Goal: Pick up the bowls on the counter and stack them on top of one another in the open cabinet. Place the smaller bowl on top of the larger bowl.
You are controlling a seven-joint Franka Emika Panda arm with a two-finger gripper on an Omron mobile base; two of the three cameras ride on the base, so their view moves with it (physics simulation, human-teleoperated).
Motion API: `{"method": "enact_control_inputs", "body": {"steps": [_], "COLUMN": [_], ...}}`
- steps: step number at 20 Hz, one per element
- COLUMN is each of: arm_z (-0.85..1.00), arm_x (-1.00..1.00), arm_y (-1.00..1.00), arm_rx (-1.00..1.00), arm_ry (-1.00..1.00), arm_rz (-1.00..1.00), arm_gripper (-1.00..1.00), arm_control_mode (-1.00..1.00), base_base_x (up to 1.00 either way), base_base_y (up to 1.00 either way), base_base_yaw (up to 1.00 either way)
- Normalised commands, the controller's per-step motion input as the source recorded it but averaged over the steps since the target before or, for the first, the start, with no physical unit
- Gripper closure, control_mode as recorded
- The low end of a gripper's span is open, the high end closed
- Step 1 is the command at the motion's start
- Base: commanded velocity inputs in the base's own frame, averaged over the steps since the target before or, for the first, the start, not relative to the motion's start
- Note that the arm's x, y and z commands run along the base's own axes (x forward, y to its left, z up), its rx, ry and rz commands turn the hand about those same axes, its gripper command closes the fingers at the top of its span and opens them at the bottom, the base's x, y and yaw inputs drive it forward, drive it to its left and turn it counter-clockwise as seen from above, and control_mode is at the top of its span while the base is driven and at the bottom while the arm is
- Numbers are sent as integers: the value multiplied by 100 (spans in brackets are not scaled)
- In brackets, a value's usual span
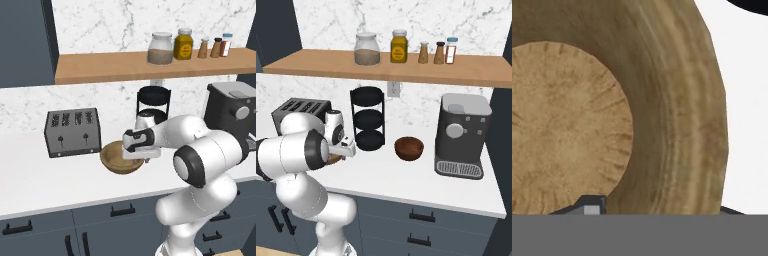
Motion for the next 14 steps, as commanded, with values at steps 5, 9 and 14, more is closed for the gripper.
{"method": "enact_control_inputs", "body": {"steps": [5,9,14], "arm_z": [14,17,47], "arm_x": [-54,-97,-78], "arm_y": [8,0,0], "arm_rx": [-2,0,0], "arm_ry": [-4,-15,-16], "arm_rz": [0,0,0], "arm_gripper": [100,100,100], "arm_control_mode": [-100,-100,-100], "base_base_x": [0,0,0], "base_base_y": [0,0,0], "base_base_yaw": [0,0,0]}}
